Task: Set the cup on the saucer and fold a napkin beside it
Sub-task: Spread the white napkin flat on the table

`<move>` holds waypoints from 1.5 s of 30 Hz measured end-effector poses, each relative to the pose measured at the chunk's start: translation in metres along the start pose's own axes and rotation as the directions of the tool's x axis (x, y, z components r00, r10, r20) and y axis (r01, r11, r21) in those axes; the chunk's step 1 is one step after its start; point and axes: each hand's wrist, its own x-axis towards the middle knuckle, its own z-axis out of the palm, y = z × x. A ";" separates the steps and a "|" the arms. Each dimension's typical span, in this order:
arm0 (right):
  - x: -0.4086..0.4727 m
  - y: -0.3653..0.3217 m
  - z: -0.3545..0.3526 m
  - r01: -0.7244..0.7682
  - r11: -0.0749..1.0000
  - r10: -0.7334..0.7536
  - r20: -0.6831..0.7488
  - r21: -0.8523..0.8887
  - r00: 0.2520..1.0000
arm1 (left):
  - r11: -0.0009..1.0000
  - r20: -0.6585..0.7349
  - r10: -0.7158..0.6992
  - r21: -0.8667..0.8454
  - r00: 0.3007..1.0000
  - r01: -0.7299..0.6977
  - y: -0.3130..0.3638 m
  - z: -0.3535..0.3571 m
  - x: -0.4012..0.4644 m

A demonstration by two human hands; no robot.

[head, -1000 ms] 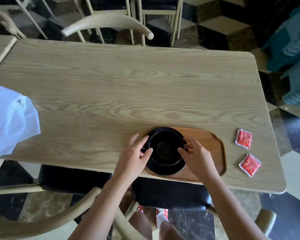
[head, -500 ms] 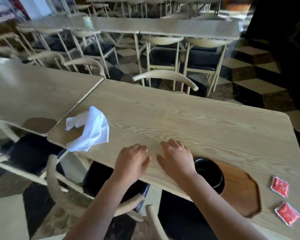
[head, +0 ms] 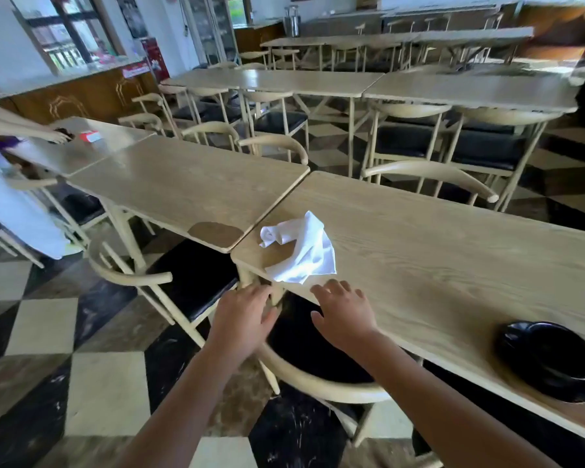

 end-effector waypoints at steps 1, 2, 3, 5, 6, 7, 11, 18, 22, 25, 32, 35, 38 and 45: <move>0.004 -0.004 0.004 0.001 1.000 -0.001 0.003 -0.003 1.000 | 1.000 0.010 0.008 0.004 1.000 -0.008 -0.010 -0.001 0.000; 0.008 -0.006 0.008 -0.002 1.000 0.002 0.007 -0.006 1.000 | 1.000 0.020 0.012 0.010 1.000 -0.012 -0.018 0.001 0.001; 0.013 -0.006 0.012 -0.009 1.000 0.009 0.012 -0.007 1.000 | 1.000 0.033 0.010 0.016 0.999 -0.011 -0.026 0.004 0.005; 0.023 -0.001 0.021 -0.024 1.000 0.024 0.029 0.004 0.999 | 0.999 0.075 0.007 0.039 0.997 -0.010 -0.035 0.014 0.014; 0.029 0.004 0.025 -0.032 0.999 0.031 0.039 0.009 0.999 | 0.999 0.099 0.009 0.043 0.995 -0.014 -0.038 0.020 0.020; 0.037 0.010 0.030 -0.040 0.999 0.040 0.048 0.011 0.998 | 0.999 0.125 0.013 0.036 0.992 -0.017 -0.041 0.027 0.026; 0.075 0.037 0.057 -0.078 0.997 0.077 0.105 0.009 0.992 | 0.998 0.218 -0.026 -0.042 0.976 0.036 -0.049 0.064 0.053; 0.149 0.075 0.116 -0.140 0.989 0.122 0.242 0.057 0.963 | 0.999 0.454 0.014 -0.043 0.891 0.007 -0.062 0.151 0.120; 0.181 0.092 0.140 -0.084 0.996 0.079 0.271 0.006 0.959 | 0.999 0.500 0.049 -0.041 0.865 -0.033 -0.069 0.195 0.151; 0.201 0.100 0.153 -0.053 0.998 0.060 0.290 -0.032 0.955 | 0.998 0.541 0.049 0.012 0.839 -0.066 -0.077 0.215 0.165; 0.216 0.109 0.167 -0.008 0.993 0.022 0.121 -0.116 0.992 | 0.995 0.583 -0.027 0.096 0.812 -0.036 -0.101 0.234 0.180; 0.212 0.116 0.168 0.037 0.994 -0.035 0.022 -0.105 0.999 | 0.993 0.562 -0.018 0.104 0.827 -0.049 -0.104 0.237 0.180; 0.213 0.119 0.167 0.056 0.990 -0.056 0.003 -0.130 0.998 | 0.996 0.589 0.002 0.075 0.808 -0.057 -0.108 0.241 0.183; 0.219 0.109 0.148 -0.075 0.968 0.074 0.011 0.238 0.997 | 1.000 0.574 -0.016 0.019 0.819 0.006 -0.107 0.236 0.195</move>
